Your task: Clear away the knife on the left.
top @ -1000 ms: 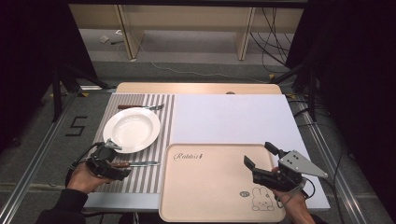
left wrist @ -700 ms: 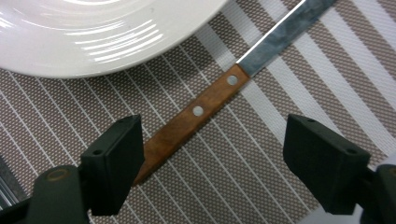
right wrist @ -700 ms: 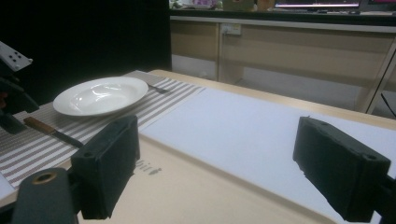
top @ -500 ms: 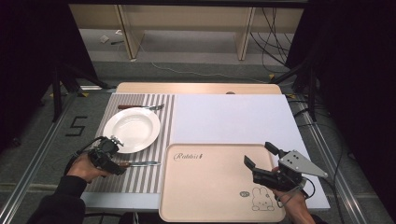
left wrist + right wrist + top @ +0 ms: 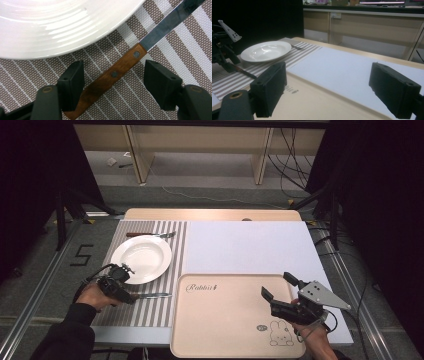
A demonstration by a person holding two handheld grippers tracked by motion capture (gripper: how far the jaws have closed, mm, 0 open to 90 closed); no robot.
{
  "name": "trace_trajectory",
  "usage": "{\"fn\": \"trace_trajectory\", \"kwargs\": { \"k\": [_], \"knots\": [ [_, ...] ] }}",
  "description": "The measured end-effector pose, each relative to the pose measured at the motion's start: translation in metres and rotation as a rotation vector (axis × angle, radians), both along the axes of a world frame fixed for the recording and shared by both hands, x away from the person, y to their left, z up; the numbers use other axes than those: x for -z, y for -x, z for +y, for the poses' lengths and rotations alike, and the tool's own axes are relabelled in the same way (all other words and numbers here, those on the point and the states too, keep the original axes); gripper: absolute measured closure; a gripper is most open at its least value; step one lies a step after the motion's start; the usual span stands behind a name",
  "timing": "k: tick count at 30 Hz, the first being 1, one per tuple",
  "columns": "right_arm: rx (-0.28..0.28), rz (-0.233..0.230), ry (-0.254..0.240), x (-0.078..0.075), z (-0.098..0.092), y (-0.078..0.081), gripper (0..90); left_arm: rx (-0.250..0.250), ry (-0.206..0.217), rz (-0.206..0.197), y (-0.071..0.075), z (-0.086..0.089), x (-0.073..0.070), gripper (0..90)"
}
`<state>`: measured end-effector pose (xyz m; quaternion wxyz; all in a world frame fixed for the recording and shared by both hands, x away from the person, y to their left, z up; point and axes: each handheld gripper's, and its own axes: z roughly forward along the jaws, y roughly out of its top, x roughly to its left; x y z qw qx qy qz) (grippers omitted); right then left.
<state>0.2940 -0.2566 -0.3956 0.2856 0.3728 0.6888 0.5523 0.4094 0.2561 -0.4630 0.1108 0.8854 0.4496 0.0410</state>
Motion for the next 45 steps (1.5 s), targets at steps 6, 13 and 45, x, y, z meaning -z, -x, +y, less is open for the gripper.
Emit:
{"fn": "trace_trajectory", "kwargs": {
  "k": [6, 13, 45],
  "knots": [
    [-0.001, 0.001, 0.0, 0.0, 0.0, 0.001, 15.7, 0.001, -0.003, 0.016, 0.0, -0.001, -0.001, 45.6],
    [-0.001, -0.001, 0.001, 0.0, 0.0, 0.0, 15.7, 0.042, -0.035, 0.014, 0.002, -0.007, -0.002, 56.0],
    [-0.006, 0.0, 0.003, 0.0, 0.001, 0.001, 15.9, 0.122, 0.031, 0.026, 0.011, -0.021, -0.014, 76.6]
  ]
}}
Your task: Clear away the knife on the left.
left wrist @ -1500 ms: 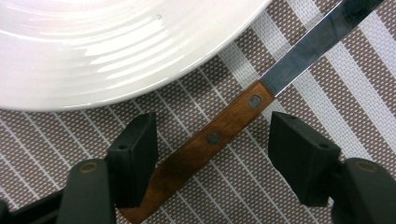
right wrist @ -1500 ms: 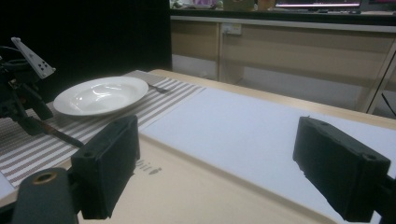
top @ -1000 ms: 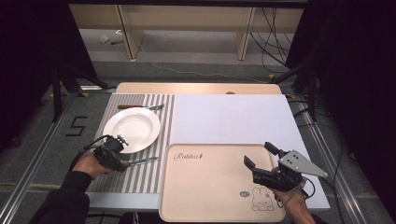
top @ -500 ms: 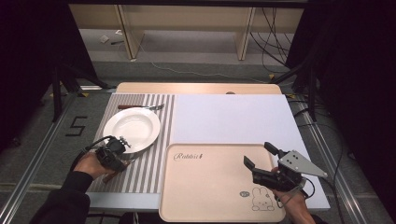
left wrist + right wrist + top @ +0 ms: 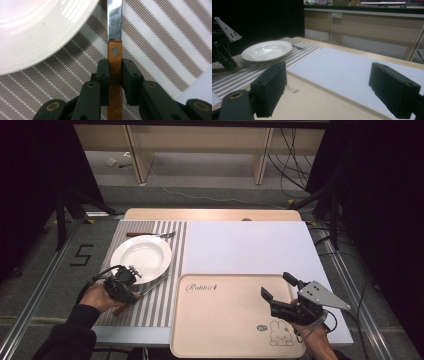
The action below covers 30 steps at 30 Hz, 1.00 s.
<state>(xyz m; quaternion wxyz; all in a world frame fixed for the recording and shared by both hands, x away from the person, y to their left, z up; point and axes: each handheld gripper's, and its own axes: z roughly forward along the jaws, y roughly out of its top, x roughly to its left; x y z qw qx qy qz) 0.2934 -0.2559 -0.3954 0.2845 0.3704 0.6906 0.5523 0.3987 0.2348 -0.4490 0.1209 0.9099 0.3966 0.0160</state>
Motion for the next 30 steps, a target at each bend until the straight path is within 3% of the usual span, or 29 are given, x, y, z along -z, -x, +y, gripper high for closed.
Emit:
{"fn": "trace_trajectory", "kwargs": {
  "k": [5, 10, 15, 17, 18, 19, 23, 26, 27, 30],
  "knots": [
    [-0.001, 0.001, 0.0, 0.0, 0.0, 0.0, 15.8, 0.004, 0.036, 0.003, 0.003, -0.003, -0.003, 76.6],
    [0.001, 0.001, -0.001, 0.0, -0.001, 0.0, 15.9, 0.0, 0.145, 0.004, 0.009, -0.01, -0.012, 76.6],
    [0.001, 0.001, -0.001, 0.0, 0.0, 0.0, 15.9, -0.004, 0.162, -0.018, 0.013, -0.017, -0.017, 76.6],
    [0.001, 0.001, 0.0, 0.0, -0.001, 0.0, 15.9, -0.016, 0.208, -0.025, 0.015, -0.022, -0.021, 76.6],
    [0.001, 0.001, -0.001, 0.0, -0.001, 0.0, 15.9, -0.016, 0.208, -0.025, 0.015, -0.022, -0.021, 76.6],
    [0.002, 0.0, -0.001, 0.0, -0.001, 0.0, 15.9, -0.012, 0.225, -0.04, 0.018, -0.027, -0.024, 76.6],
    [0.002, 0.0, 0.0, 0.0, -0.001, 0.0, 15.9, 0.008, 0.23, -0.065, 0.023, -0.037, -0.028, 76.6],
    [0.002, 0.0, -0.001, 0.0, -0.001, 0.0, 15.9, 0.025, 0.264, -0.065, 0.028, -0.049, -0.031, 76.5],
    [0.001, 0.0, 0.0, 0.0, -0.001, 0.0, 15.9, 0.054, 0.296, -0.058, 0.032, -0.057, -0.033, 76.5],
    [0.001, 0.0, 0.0, 0.0, -0.001, 0.0, 15.9, 0.072, 0.303, -0.059, 0.036, -0.07, -0.034, 76.5]
  ]
}}
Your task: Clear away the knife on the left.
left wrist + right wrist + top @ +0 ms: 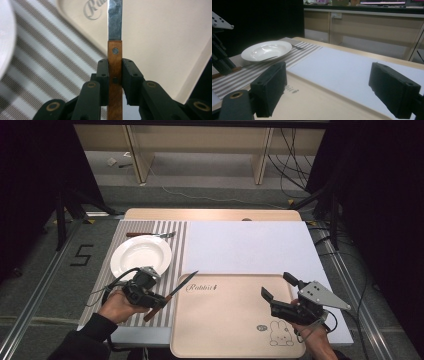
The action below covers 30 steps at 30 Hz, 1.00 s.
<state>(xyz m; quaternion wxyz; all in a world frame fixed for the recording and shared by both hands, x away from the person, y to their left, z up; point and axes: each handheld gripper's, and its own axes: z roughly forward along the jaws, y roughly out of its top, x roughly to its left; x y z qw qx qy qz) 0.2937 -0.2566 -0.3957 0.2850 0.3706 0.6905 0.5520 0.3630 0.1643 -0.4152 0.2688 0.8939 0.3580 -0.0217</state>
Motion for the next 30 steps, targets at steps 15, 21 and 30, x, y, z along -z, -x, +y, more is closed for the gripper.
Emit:
{"fn": "trace_trajectory", "kwargs": {
  "k": [15, 21, 30],
  "knots": [
    [0.003, 0.001, 0.002, 0.0, 0.0, 0.0, 15.9, 0.078, 0.046, -0.032, 0.015, -0.042, -0.002, 76.6],
    [0.002, 0.0, 0.001, 0.0, 0.0, 0.0, 15.9, 0.081, 0.069, -0.019, 0.017, -0.054, 0.003, 76.5],
    [0.007, 0.001, 0.001, 0.0, 0.0, 0.0, 15.9, 0.002, 0.19, -0.011, 0.015, -0.062, 0.004, 76.5]
  ]
}}
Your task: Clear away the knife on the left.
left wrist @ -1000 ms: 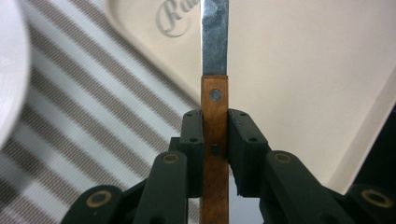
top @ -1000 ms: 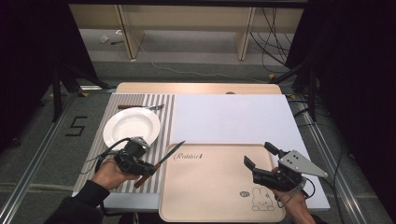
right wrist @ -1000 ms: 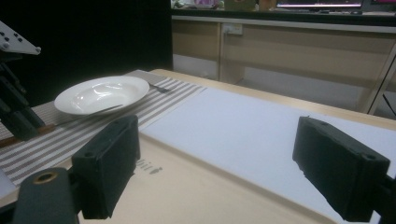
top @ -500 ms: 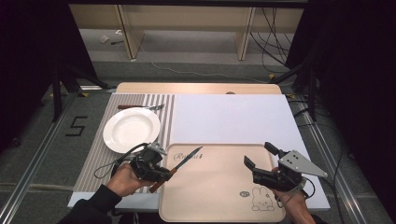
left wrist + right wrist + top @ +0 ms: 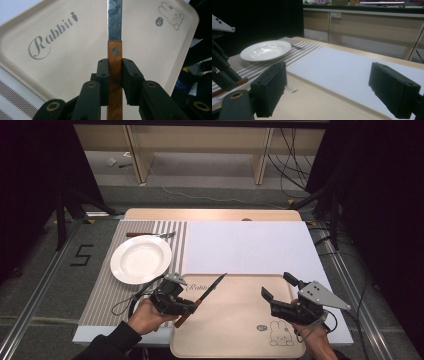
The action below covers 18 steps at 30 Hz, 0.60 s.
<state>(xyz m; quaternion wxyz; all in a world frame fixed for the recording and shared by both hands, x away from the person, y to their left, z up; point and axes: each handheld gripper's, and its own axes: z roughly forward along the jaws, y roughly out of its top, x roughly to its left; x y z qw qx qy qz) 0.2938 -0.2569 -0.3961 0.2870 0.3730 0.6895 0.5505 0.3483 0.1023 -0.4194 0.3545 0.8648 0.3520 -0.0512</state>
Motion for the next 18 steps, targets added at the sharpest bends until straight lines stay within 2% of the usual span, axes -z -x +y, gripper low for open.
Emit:
{"fn": "trace_trajectory", "kwargs": {
  "k": [2, 5, 8, 9, 10, 11, 18],
  "knots": [
    [0.001, 0.003, 0.0, 0.0, -0.001, 0.0, 16.0, -0.004, 0.013, 0.026, -0.003, -0.003, 0.004, 76.5],
    [0.0, 0.002, -0.001, 0.0, -0.001, 0.0, 16.0, -0.01, -0.027, 0.04, -0.004, -0.011, 0.01, 76.5],
    [0.0, 0.003, -0.002, 0.0, -0.001, 0.0, 16.0, -0.01, -0.047, 0.057, -0.004, -0.015, 0.013, 76.5],
    [0.001, 0.004, -0.005, 0.0, -0.001, 0.0, 16.0, 0.004, -0.057, 0.075, -0.004, -0.016, 0.015, 76.5],
    [0.001, 0.004, -0.005, 0.0, -0.001, 0.0, 16.0, 0.004, -0.057, 0.075, -0.004, -0.016, 0.015, 76.5],
    [0.001, 0.005, -0.005, 0.0, -0.001, -0.001, 16.0, 0.017, -0.071, 0.108, -0.003, -0.019, 0.018, 76.5],
    [-0.001, 0.004, -0.005, 0.0, -0.001, 0.0, 16.0, 0.029, -0.101, 0.137, -0.004, -0.021, 0.025, 76.4]
  ]
}}
